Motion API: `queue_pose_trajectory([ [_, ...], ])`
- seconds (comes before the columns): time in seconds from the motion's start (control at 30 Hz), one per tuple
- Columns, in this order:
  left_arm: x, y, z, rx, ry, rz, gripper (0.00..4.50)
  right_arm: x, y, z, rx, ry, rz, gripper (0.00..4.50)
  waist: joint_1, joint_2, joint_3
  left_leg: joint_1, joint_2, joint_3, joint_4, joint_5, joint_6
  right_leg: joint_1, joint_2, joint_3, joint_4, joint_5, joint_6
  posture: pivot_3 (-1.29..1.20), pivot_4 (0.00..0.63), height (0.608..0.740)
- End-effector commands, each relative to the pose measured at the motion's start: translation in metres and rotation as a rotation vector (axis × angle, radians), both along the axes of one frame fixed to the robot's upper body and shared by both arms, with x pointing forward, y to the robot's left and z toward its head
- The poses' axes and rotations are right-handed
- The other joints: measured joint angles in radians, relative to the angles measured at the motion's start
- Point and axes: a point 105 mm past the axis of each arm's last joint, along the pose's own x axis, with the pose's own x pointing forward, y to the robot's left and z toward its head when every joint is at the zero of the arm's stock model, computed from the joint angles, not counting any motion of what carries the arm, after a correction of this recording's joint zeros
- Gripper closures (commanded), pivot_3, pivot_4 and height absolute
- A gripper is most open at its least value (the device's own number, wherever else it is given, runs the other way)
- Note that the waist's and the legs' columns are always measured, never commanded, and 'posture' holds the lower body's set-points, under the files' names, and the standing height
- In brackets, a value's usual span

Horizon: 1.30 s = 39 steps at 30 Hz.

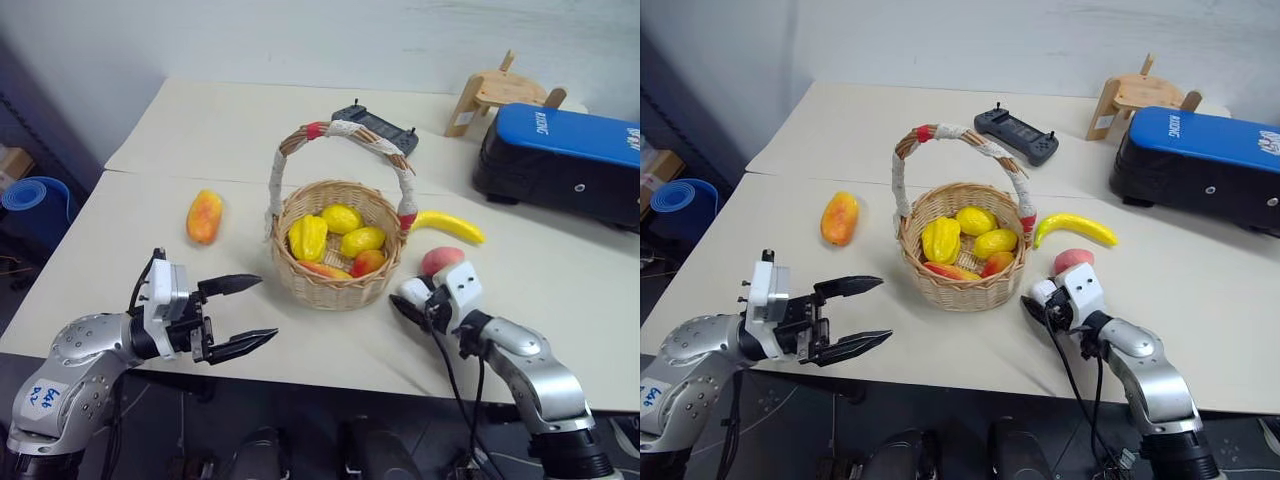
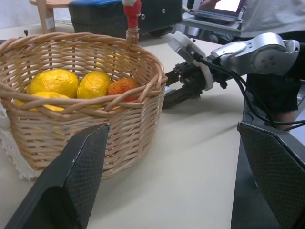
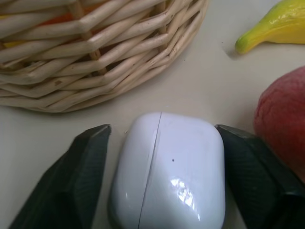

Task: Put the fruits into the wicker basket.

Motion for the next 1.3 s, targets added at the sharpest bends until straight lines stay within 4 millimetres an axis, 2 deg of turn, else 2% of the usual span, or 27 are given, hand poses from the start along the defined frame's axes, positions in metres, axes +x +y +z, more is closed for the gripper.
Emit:
queue_pose_trajectory([
  [0.03,0.0,-0.004,0.004,0.011,-0.028,-0.04,0.0,-0.007,-0.01,0.006,0.002,-0.014,0.004,2.15,0.002,0.0,0.0,0.0,0.0,0.0,0.0,0.0,0.0,0.0,0.0,0.0,0.0,0.0,0.0,0.0,0.15,0.74],
  [0.13,0.0,-0.006,0.004,0.007,-0.031,-0.056,0.0,-0.024,-0.021,0.026,0.071,-0.053,0.029,2.14,0.012,0.0,0.0,0.0,0.0,0.0,0.0,0.0,0.0,0.0,0.0,0.0,-0.001,0.0,0.0,0.0,0.15,0.74],
  [0.2,0.0,-0.008,0.004,0.0,-0.034,-0.066,0.0,-0.04,-0.036,0.042,0.111,-0.105,0.034,2.14,0.021,0.001,0.001,-0.001,0.0,0.0,-0.001,-0.001,0.001,0.0,0.0,0.0,-0.001,0.0,0.0,0.0,0.15,0.74],
  [0.23,0.0,-0.009,0.005,-0.002,-0.036,-0.068,0.0,-0.048,-0.047,0.047,0.115,-0.111,0.02,2.14,0.023,0.001,0.001,-0.001,0.0,0.0,-0.001,-0.001,0.001,0.0,0.0,0.0,-0.002,0.0,0.0,0.0,0.15,0.74],
  [0.3,0.002,-0.01,0.007,-0.01,-0.046,-0.069,0.0,-0.064,-0.094,0.051,0.055,-0.095,-0.076,2.14,0.026,0.001,0.001,-0.001,0.0,0.0,0.0,-0.001,0.002,0.0,0.0,0.0,-0.002,0.0,0.001,0.0,0.15,0.74],
  [0.33,0.003,-0.011,0.007,-0.013,-0.049,-0.069,0.0,-0.068,-0.109,0.053,0.035,-0.09,-0.111,2.14,0.028,0.001,0.001,-0.001,-0.001,0.0,0.0,-0.001,0.002,0.001,0.0,0.0,-0.003,0.0,0.001,0.0,0.15,0.74],
  [0.43,0.006,-0.016,0.01,-0.029,-0.059,-0.086,0.0,-0.061,-0.176,0.059,0.002,-0.195,-0.362,2.14,0.021,-0.003,-0.001,0.0,-0.001,0.0,0.0,-0.001,0.004,0.003,0.0,0.001,-0.004,0.002,0.003,0.0,0.15,0.74],
  [0.47,0.007,-0.017,0.011,-0.032,-0.06,-0.09,0.0,-0.06,-0.191,0.057,-0.022,-0.218,-0.413,2.14,0.018,-0.003,-0.001,0.001,-0.001,0.001,0.001,-0.001,0.004,0.004,0.0,0.002,-0.004,0.002,0.003,0.0,0.15,0.74],
  [0.53,0.009,-0.02,0.013,-0.033,-0.065,-0.095,0.0,-0.053,-0.224,0.042,-0.069,-0.193,-0.55,2.14,0.012,-0.003,-0.001,0.002,-0.001,0.001,0.0,0.0,0.004,0.004,0.0,0.002,-0.004,0.003,0.003,0.0,0.15,0.74],
  [0.63,0.01,-0.021,0.014,-0.03,-0.069,-0.102,0.0,-0.043,-0.252,0.025,-0.091,-0.156,-0.675,2.14,0.008,0.001,0.001,0.001,-0.001,0.002,0.0,0.001,0.003,0.003,0.001,0.003,-0.004,0.003,0.003,0.0,0.15,0.74],
  [0.7,0.012,-0.02,0.013,-0.018,-0.075,-0.106,0.0,-0.036,-0.261,0.017,-0.062,-0.135,-0.739,2.14,0.004,0.002,0.001,0.001,-0.001,0.002,0.0,0.002,0.002,0.002,0.002,0.004,-0.004,0.002,0.002,0.0,0.15,0.74],
  [0.8,0.017,-0.015,0.015,-0.006,-0.09,-0.088,0.0,-0.029,-0.259,0.009,-0.088,-0.117,-0.726,2.14,-0.001,0.005,0.001,0.001,0.0,0.002,0.0,0.004,0.001,0.002,0.002,0.004,-0.004,0.002,0.002,0.0,0.15,0.74],
  [0.93,0.025,-0.004,0.018,0.017,-0.119,-0.054,0.0,-0.027,-0.253,0.011,-0.052,-0.157,-0.713,0.79,-0.002,0.005,0.001,0.001,0.0,0.002,0.0,0.004,0.0,0.002,0.003,0.004,-0.004,0.002,0.002,0.0,0.15,0.74],
  [1.0,0.028,0.001,0.019,0.025,-0.127,-0.025,0.0,-0.029,-0.245,0.029,-0.047,-0.256,-0.659,0.14,-0.001,0.005,0.001,0.001,0.0,0.002,0.0,0.004,0.0,0.002,0.003,0.004,-0.004,0.002,0.003,0.0,0.15,0.74],
  [1.03,0.029,0.006,0.019,0.029,-0.128,-0.001,0.0,-0.03,-0.241,0.041,-0.059,-0.311,-0.624,0.04,-0.001,0.005,0.001,0.001,0.0,0.002,0.0,0.004,0.0,0.002,0.003,0.004,-0.004,0.002,0.003,0.0,0.15,0.74],
  [1.1,0.031,0.018,0.019,0.035,-0.125,0.053,0.0,-0.034,-0.224,0.064,-0.074,-0.402,-0.52,0.04,-0.002,0.005,0.001,0.001,0.0,0.002,-0.001,0.004,0.0,0.001,0.003,0.004,-0.004,0.002,0.003,0.0,0.15,0.74],
  [1.17,0.03,0.028,0.016,0.048,-0.107,0.084,0.0,-0.036,-0.205,0.076,-0.089,-0.437,-0.424,0.04,-0.006,0.005,0.001,0.001,0.001,0.002,-0.002,0.004,0.0,0.001,0.003,0.005,-0.004,0.002,0.003,0.0,0.15,0.74],
  [1.2,0.03,0.037,0.012,0.058,-0.096,0.115,0.0,-0.037,-0.189,0.082,-0.087,-0.453,-0.35,0.04,-0.006,0.005,0.001,0.001,0.001,0.002,-0.002,0.004,0.0,0.001,0.003,0.005,-0.004,0.002,0.003,0.0,0.15,0.74],
  [1.3,0.034,0.082,0.001,0.09,-0.077,0.292,0.0,-0.053,-0.119,0.091,-0.053,-0.469,0.008,0.04,-0.005,0.005,0.001,0.002,0.001,0.002,-0.003,0.004,-0.001,0.001,0.003,0.005,-0.003,0.002,0.003,0.0,0.15,0.74],
])
